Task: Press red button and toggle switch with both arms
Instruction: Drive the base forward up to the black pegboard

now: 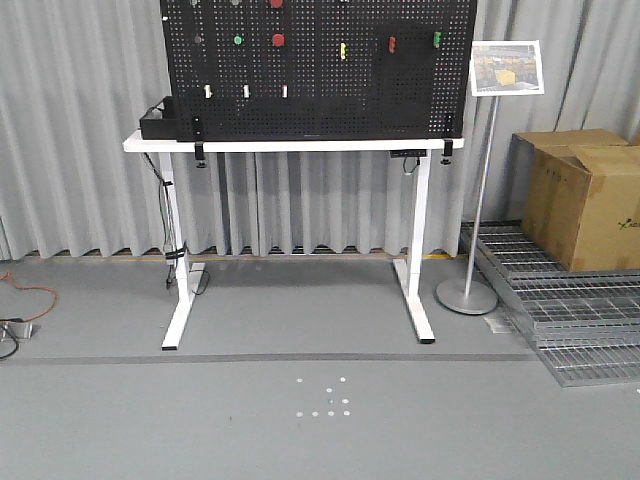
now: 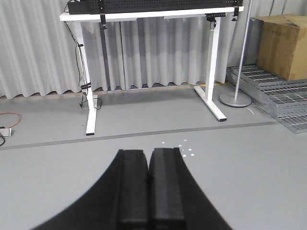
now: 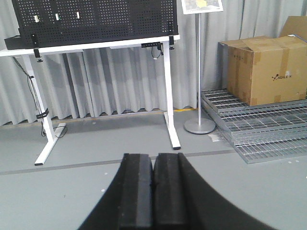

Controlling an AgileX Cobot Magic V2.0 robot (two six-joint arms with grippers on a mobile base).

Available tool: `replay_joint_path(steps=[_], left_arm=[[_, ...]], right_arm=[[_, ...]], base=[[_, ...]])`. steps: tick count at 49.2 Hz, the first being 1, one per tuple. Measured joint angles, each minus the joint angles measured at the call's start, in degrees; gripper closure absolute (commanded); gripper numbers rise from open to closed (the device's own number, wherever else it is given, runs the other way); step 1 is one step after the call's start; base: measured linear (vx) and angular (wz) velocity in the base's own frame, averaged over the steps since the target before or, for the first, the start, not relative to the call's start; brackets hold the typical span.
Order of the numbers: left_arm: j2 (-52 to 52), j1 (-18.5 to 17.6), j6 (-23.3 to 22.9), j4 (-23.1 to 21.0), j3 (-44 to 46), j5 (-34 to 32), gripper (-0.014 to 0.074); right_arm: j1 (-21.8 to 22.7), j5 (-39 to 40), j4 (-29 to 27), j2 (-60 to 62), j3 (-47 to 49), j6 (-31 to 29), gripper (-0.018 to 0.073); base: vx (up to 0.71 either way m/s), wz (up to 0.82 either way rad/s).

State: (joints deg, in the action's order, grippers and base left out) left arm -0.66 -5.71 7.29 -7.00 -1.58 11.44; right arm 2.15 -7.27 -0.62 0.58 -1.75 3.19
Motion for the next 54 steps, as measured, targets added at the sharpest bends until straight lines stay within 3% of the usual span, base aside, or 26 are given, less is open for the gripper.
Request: replay_joint_path(steps=[54], left_arm=[[0.0, 0.0, 0.0, 0.0, 0.0, 0.0, 0.0595]], right_arm=[[0.0, 0.0, 0.0, 0.0, 0.0, 0.0, 0.0562]], base=[[0.07, 0.01]])
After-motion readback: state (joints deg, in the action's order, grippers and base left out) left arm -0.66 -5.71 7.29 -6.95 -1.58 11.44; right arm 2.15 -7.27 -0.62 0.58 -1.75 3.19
